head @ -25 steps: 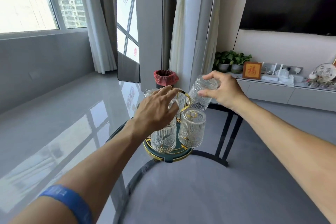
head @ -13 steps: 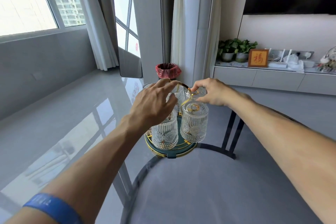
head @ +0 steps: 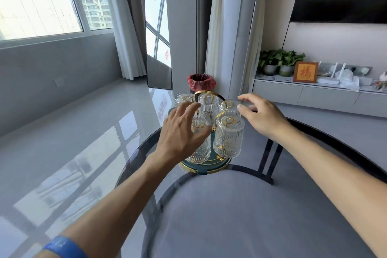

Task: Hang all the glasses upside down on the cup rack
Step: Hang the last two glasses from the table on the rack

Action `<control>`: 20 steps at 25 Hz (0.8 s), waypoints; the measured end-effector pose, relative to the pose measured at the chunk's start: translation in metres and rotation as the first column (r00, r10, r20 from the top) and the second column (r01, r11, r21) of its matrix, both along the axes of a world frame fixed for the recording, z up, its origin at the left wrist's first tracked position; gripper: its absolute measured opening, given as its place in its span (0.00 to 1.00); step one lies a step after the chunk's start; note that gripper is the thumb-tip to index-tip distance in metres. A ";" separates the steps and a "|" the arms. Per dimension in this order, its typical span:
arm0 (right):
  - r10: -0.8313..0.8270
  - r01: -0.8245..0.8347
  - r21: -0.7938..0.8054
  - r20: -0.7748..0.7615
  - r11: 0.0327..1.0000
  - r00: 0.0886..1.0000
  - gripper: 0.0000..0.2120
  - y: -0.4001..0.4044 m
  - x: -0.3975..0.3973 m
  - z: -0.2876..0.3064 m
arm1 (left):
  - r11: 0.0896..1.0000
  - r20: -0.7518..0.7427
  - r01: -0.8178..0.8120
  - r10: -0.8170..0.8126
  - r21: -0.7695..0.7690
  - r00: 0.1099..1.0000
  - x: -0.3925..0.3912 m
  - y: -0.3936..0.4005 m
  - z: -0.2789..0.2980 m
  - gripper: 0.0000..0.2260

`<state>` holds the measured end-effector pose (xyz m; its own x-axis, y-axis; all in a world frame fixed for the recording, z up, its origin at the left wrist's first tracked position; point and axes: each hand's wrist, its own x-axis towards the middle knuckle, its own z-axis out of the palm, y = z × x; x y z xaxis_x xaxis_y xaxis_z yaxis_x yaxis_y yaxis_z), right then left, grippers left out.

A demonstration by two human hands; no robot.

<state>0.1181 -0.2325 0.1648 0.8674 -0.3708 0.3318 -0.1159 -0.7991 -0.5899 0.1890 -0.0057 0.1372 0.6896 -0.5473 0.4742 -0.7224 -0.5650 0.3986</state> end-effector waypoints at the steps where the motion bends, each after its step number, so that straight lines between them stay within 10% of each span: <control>1: 0.025 -0.024 0.021 -0.021 0.999 0.999 0.23 0.011 -0.009 0.000 | 1.000 0.008 -0.026 0.026 0.008 1.000 -0.009 0.003 -0.005 0.30; 20: 0.027 -0.075 -0.258 -0.186 0.963 0.982 0.28 0.044 -0.045 -0.023 | 0.977 0.094 -0.105 0.089 0.184 0.992 -0.001 0.041 -0.018 0.39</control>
<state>0.0730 -0.1888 0.1420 0.9369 -0.2451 0.2492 -0.1552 -0.9306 -0.3316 0.1881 0.0351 0.1195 0.7054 -0.5647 0.4284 -0.6871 -0.6931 0.2178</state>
